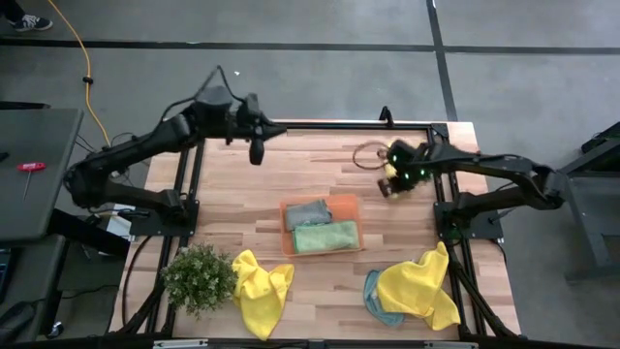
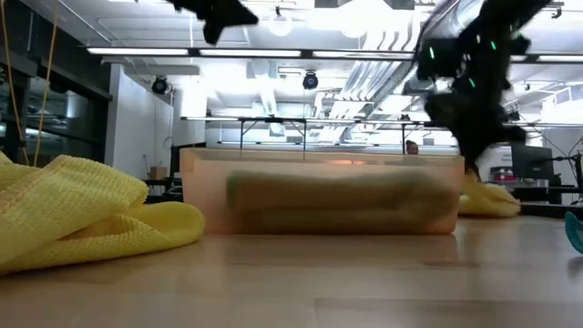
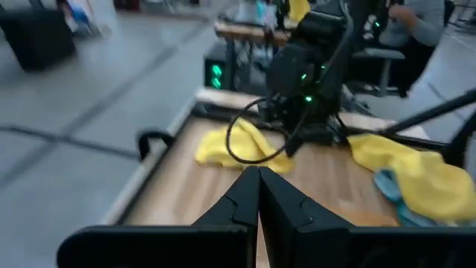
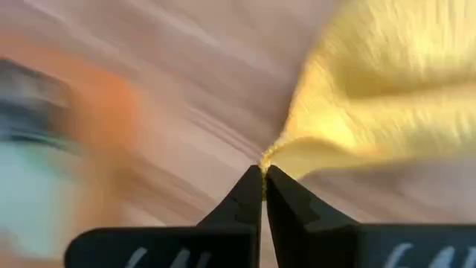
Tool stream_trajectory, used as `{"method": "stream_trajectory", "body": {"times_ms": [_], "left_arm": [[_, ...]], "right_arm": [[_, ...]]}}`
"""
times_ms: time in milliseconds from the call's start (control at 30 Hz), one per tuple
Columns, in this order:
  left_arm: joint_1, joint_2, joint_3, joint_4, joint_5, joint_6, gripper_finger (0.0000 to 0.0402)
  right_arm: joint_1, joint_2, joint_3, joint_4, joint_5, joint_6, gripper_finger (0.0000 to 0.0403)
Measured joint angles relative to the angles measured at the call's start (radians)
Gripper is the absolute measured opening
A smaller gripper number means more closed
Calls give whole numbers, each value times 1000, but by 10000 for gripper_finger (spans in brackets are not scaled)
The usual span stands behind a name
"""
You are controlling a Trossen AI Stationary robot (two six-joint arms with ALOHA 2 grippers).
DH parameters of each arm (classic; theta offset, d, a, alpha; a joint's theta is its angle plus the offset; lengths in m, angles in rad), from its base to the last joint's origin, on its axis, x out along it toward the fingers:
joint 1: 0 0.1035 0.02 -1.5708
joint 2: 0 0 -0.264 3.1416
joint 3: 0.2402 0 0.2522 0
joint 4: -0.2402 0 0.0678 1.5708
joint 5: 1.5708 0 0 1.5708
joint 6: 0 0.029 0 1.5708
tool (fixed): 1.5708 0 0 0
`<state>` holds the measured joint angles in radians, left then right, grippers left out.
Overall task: Fold microfiber towels
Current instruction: Fold the top right yellow microfiber towel
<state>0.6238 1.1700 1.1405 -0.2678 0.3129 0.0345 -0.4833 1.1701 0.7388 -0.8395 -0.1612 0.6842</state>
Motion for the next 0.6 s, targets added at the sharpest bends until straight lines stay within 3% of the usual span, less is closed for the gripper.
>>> {"method": "stream_trajectory", "body": {"times_ms": [267,400,600], "left_arm": [[5,-16,47,-6,-122,53,0],[4,19,47,-10,-128,63,0],[4,110,47,-14,-145,33,0]], "right_arm": [[-67,-6,273,245,32,-70,1],[-113,29,367,256,32,-109,0],[-142,97,429,252,-89,-167,0]]}}
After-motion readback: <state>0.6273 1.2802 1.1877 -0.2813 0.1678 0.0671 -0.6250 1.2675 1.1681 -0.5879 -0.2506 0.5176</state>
